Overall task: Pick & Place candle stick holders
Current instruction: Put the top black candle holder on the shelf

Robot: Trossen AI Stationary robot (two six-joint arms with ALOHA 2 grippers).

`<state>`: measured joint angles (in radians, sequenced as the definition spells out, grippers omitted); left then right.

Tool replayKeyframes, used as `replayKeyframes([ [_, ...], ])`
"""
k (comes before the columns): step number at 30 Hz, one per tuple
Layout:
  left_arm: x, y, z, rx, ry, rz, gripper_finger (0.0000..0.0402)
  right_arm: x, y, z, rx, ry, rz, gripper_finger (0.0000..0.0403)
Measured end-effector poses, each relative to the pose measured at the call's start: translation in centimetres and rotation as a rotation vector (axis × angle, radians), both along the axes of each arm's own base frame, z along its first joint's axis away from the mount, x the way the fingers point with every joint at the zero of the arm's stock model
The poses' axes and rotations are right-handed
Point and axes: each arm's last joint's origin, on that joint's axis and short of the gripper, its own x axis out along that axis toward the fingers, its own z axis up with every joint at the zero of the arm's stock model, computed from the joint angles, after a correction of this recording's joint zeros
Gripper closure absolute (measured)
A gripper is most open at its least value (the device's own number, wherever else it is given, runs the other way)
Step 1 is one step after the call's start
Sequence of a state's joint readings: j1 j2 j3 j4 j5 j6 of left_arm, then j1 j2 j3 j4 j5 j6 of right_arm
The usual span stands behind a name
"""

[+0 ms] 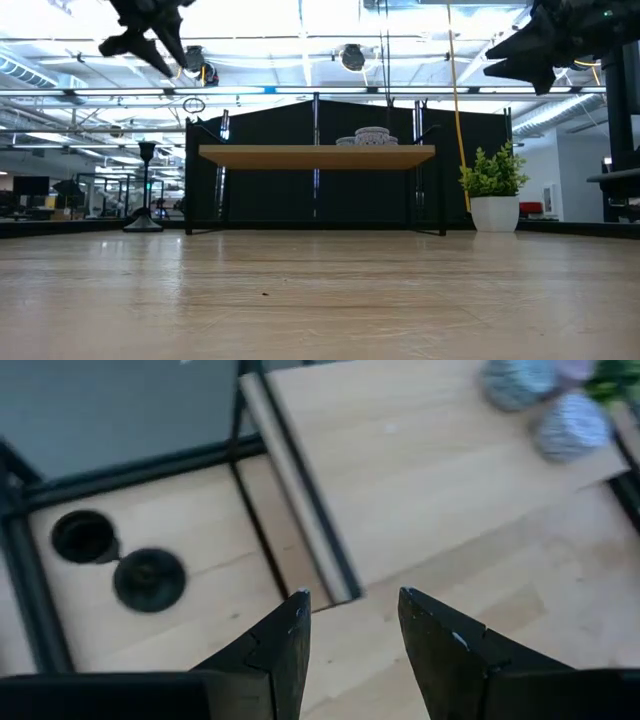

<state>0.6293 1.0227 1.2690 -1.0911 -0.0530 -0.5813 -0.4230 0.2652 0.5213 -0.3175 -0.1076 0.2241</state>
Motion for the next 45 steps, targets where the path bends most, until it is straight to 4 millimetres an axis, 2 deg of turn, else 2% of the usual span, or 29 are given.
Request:
replayKeyframes([
  [9,-2.0,5.3,-1.8,-0.084,0.111,0.147,0.0243,-0.4,0.2,0.1,-0.005,-0.02,-0.002,0.0232],
  [13,-3.1,6.7,-2.2,-0.071,0.152,0.172,0.0243,-0.4,0.2,0.1,0.016,-0.026,-0.005,0.0232],
  [17,-3.8,7.2,-2.2,-0.068,0.149,0.2,0.0243,-0.4,0.2,0.1,0.016,-0.026,-0.005,0.0232],
  [32,-3.9,7.4,-2.2,-0.045,0.174,0.16,0.0243,-0.4,0.2,0.1,0.013,-0.026,-0.005,0.0232],
  [45,-2.9,9.2,-4.0,-0.149,0.216,0.224,0.0243,-0.5,0.2,-0.2,-0.022,0.023,0.002,0.0232],
])
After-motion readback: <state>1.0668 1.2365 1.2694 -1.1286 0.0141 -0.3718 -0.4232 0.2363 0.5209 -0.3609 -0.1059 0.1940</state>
